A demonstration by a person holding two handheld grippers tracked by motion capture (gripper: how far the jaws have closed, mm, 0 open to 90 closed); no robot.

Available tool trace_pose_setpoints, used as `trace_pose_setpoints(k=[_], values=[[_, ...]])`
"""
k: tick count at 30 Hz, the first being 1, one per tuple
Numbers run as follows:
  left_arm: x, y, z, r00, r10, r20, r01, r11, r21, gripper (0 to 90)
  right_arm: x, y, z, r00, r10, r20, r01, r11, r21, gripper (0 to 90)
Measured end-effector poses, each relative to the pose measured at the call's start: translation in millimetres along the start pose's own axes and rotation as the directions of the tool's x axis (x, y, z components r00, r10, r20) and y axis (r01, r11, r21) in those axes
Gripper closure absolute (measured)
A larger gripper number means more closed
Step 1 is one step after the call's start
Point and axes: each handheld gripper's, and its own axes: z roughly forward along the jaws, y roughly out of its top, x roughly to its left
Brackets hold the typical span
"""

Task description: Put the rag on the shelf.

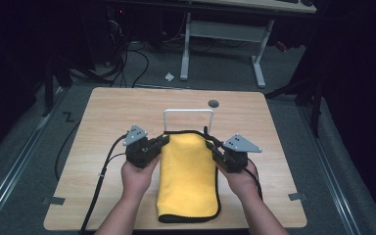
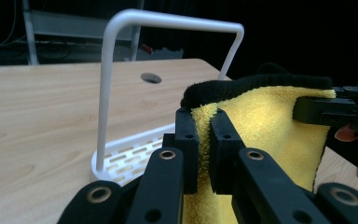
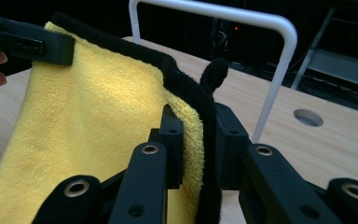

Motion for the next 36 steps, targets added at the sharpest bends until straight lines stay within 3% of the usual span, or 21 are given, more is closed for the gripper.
trace_pose_setpoints(k=[6,18,36], values=[[-5.5,22.0,-6.4,0.9995,0.03,0.003,-0.03,0.9984,-0.048,84.1,-1.2,20.1,-7.7,0.9994,-0.032,0.015,0.033,0.999,-0.042,77.0],[-14.1,60.1,-16.0,0.9965,0.083,0.005,-0.082,0.9897,-0.117,84.1,-4.8,55.6,-19.5,0.998,-0.049,0.041,0.054,0.991,-0.122,77.1],[-10.6,101.9,-21.3,0.9925,0.121,-0.017,-0.122,0.9749,-0.186,84.0,-8.2,100.8,-22.9,0.995,-0.071,0.069,0.084,0.975,-0.205,77.1]])
